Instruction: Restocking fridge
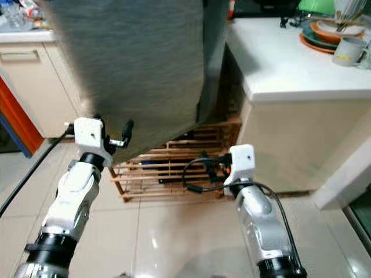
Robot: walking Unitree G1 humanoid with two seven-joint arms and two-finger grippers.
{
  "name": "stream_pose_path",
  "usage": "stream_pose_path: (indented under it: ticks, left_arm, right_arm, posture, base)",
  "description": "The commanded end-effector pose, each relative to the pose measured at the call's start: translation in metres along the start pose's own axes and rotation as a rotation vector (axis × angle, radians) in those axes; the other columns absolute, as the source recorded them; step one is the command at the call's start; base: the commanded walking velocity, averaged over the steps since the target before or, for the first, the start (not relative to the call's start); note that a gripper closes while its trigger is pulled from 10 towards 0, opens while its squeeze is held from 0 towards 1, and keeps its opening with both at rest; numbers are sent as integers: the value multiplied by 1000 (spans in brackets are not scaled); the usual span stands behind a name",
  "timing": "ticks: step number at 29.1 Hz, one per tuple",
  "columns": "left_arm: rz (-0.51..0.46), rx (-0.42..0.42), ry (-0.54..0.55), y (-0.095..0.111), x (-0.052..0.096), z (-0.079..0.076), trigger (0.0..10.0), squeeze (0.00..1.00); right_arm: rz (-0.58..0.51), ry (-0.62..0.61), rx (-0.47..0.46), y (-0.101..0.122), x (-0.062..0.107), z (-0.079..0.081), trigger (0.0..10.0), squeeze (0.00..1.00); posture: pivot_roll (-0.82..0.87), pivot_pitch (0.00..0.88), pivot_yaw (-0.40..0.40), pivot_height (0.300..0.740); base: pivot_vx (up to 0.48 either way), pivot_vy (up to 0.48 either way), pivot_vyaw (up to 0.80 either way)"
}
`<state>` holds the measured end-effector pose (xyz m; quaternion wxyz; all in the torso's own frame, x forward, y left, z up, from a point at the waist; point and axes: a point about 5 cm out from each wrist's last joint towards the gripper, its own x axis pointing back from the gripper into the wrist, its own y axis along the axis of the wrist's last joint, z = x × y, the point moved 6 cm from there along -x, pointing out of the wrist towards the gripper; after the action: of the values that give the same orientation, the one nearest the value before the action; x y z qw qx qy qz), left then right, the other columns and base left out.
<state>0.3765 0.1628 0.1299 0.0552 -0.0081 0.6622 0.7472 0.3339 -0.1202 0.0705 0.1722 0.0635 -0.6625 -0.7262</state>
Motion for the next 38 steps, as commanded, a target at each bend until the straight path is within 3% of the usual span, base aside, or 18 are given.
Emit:
stream_pose_path:
  ticks: [1,4,8,13,24,28,33,38]
  left_arm:
    - [16,-32,3,0,-6,-2,10000,0]
    - [38,-64,-4,-3,-7,-3,10000,0]
    - [10,-97,-47,0,-2,-15,10000,0]
    - [8,-26,-78,-1,4,-29,10000,0]
    - [16,7,-59,-4,14,-34,10000,0]
    - [6,-6,-70,-1,14,-35,10000,0]
    - [-4,-106,-93,2,9,-41,10000,0]
    - [-11,-110,-95,4,8,-42,10000,0]
  right_arm:
    - [-15,-9,35,7,2,-7,10000,0]
    - [-14,-1,42,6,3,-5,10000,0]
    - [-18,4,52,6,3,-2,10000,0]
    - [-28,21,71,6,4,4,10000,0]
    - [-89,43,86,22,-1,14,10000,0]
    - [-109,42,90,29,-4,16,10000,0]
    - [-131,50,109,32,-6,21,10000,0]
    - [-114,42,117,27,-7,18,10000,0]
  posture:
    - [-127,0,22,740]
    - [-127,0,24,740]
    - [-126,0,23,740]
    - [-127,0,21,740]
    - [-120,0,14,740]
    - [-114,0,12,740]
    - [-112,0,8,740]
    - [-112,0,6,740]
  base:
    - [0,0,0]
    - [0,0,0]
    - [0,0,0]
    - [0,0,0]
    - [87,414,0]
    - [0,439,0]
    - [117,152,0]
    - [0,0,0]
